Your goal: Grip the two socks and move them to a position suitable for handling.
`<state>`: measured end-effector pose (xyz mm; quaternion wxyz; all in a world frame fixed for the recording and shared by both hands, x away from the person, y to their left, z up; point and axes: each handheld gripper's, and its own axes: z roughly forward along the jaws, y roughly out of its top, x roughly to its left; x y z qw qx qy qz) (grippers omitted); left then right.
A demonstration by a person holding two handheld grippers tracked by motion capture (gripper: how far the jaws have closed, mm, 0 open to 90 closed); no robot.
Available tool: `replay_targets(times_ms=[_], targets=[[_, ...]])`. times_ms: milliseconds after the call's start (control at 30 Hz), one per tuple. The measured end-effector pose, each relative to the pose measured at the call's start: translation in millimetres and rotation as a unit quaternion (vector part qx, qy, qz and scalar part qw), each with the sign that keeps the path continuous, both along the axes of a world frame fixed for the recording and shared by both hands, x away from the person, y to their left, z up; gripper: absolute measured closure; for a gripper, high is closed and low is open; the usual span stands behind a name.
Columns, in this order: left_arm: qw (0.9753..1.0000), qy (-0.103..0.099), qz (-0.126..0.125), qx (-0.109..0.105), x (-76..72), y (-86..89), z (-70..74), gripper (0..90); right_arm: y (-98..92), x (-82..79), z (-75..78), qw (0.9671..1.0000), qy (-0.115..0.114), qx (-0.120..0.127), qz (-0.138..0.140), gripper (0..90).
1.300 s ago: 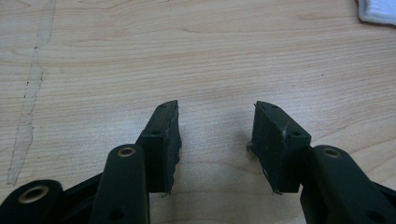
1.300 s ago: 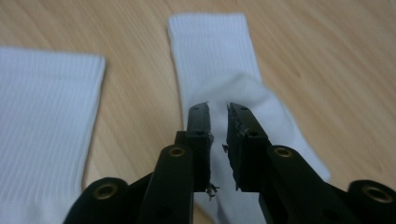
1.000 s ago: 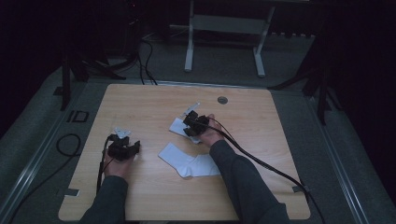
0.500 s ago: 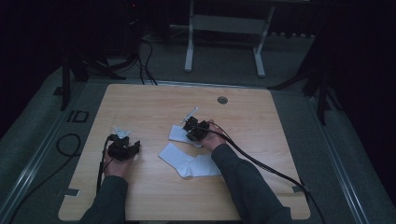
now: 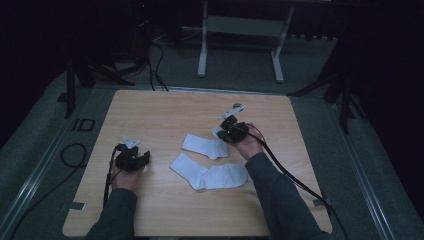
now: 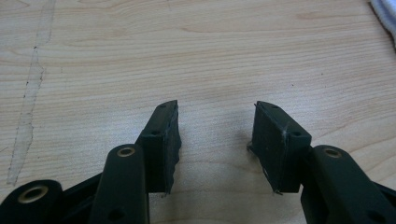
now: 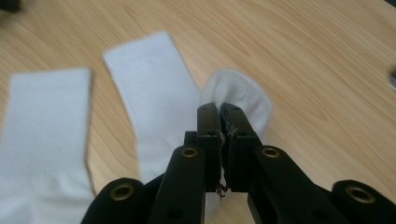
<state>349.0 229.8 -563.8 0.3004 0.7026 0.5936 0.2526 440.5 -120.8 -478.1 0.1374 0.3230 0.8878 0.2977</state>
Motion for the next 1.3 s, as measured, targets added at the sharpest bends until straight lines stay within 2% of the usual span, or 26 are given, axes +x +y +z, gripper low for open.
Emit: replay_targets(times_ms=[300, 400, 467, 600, 667, 767, 867, 933, 1133, 1167, 1300], targets=[[1.0000, 0.000, 0.001, 0.000, -0.3, -0.2, -0.1, 51.4, -59.0, -7.9, -20.5, 0.9988, 0.018, -0.004, -0.045, 85.3], [1.0000, 0.000, 0.001, 0.001, -0.4, -0.1, -0.1, 51.4, -71.4, -8.9, -23.8, 0.9982, 0.017, -0.016, -0.055, 80.4], [1.0000, 0.000, 0.001, 0.001, -0.4, -0.1, -0.1, 51.4, -78.9, -10.0, -19.8, 0.9979, 0.008, -0.012, -0.064, 76.9], [1.0000, 0.000, 0.001, 0.001, -0.4, -0.1, -0.1, 51.4, -88.0, -10.7, -2.0, 0.9969, -0.013, 0.013, -0.076, 73.5], [1.0000, 0.000, 0.001, 0.001, -0.4, -0.1, -0.1, 51.4, -84.0, -10.5, 2.5, 0.9974, -0.016, 0.012, -0.069, 73.0], [1.0000, 0.000, 0.001, 0.001, -0.5, -0.2, -0.1, 51.4, -68.0, -10.7, 0.3, 0.9989, -0.015, 0.002, -0.045, 72.8], [1.0000, 0.000, 0.001, 0.001, -0.5, -0.1, -0.1, 51.4, -46.2, -10.2, -6.1, 0.9993, -0.019, -0.025, -0.019, 74.0], [1.0000, 0.000, 0.001, 0.001, -0.4, 0.0, -0.1, 51.4, -31.3, -9.2, -10.1, 0.9993, -0.016, -0.033, 0.002, 74.8], [1.0000, 0.000, 0.000, 0.000, -0.3, 0.1, 0.0, 51.3, 8.7, -4.3, -20.4, 0.9971, -0.011, -0.057, 0.050, 76.6], [1.0000, 0.000, 0.000, 0.000, -0.3, 0.1, 0.0, 51.4, 8.7, -4.3, -20.4, 0.9971, -0.011, -0.057, 0.050, 76.6], [1.0000, 0.000, 0.000, 0.000, -0.2, 0.0, 0.0, 51.4, 29.7, 1.9, -34.4, 0.9948, 0.004, -0.077, 0.066, 77.4]])
